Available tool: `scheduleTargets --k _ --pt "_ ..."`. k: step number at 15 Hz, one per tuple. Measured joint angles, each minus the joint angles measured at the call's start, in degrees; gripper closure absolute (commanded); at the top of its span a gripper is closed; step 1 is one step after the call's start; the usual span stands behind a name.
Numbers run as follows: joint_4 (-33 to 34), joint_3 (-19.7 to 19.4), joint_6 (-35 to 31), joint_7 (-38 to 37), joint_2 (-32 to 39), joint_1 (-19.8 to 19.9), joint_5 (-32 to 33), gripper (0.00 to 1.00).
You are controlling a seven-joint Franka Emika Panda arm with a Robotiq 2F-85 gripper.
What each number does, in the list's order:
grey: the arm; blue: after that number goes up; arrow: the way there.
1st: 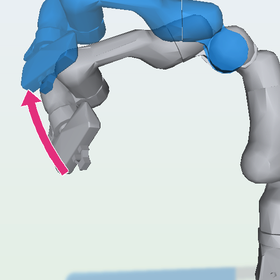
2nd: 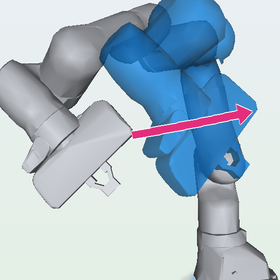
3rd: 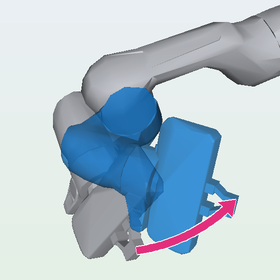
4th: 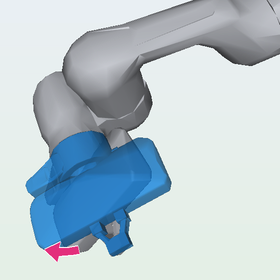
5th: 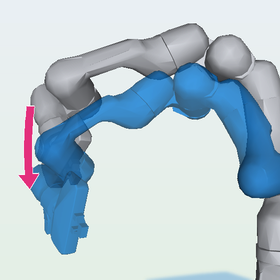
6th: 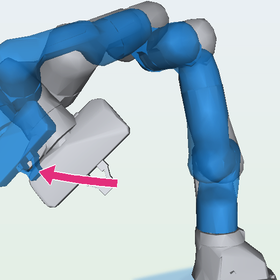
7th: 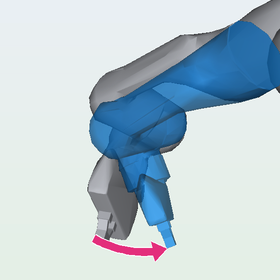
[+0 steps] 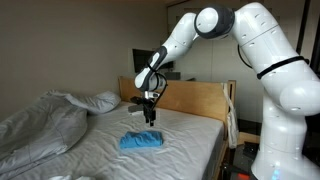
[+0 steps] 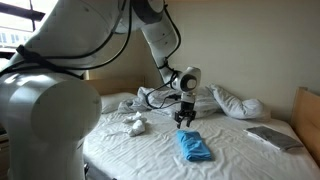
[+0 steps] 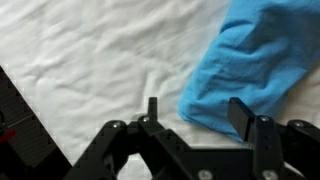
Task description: Fold the blue cloth
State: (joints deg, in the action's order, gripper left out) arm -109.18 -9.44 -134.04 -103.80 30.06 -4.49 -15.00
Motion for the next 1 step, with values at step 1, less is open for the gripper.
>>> scheduleTargets --k 1 --pt "-0.01 0.01 0.00 0.00 -0.02 0.00 0.00 0.26"
